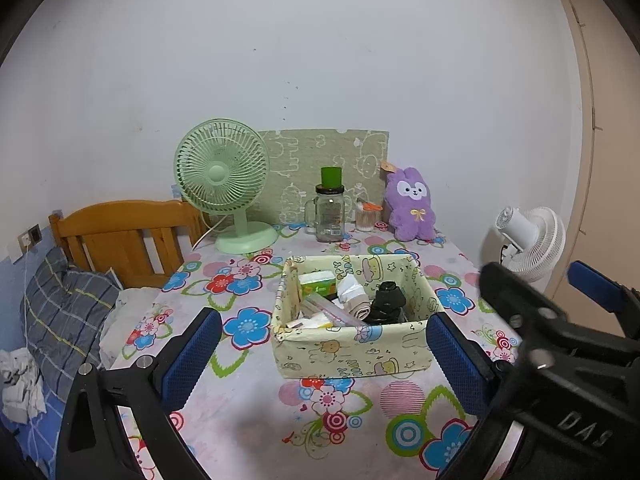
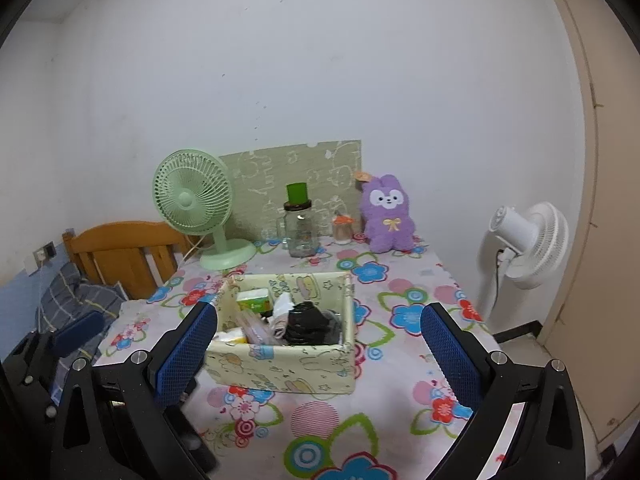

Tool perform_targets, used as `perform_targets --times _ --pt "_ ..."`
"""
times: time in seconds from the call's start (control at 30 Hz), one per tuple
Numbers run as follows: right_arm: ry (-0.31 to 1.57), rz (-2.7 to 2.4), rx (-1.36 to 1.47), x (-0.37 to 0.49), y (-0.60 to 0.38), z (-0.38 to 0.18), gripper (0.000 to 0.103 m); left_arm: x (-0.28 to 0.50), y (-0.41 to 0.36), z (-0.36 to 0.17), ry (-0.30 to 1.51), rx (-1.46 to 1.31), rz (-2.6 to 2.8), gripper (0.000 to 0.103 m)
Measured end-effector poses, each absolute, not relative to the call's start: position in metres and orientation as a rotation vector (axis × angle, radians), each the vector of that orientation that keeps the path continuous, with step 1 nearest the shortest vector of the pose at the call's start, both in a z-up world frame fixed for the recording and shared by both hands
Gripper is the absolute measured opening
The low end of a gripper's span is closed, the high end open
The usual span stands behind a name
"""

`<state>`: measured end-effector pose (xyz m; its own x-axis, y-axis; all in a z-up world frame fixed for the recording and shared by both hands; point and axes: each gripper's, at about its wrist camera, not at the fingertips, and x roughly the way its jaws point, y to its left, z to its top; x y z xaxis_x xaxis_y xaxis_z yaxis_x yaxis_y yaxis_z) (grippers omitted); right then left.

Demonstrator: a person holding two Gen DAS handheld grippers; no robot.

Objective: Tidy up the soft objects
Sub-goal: 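Lift both open tools up and back away from the fabric box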

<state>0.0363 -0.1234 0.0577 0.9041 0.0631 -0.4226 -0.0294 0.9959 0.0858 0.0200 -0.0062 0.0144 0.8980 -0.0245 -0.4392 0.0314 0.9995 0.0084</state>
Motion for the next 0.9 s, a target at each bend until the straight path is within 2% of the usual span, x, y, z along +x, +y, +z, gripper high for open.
perform_targets --times 0.9 --pt "0.425 -0.026 0.065 0.009 -0.143 0.052 0.103 0.0 0.026 0.014 0.43 -0.024 0.023 0.103"
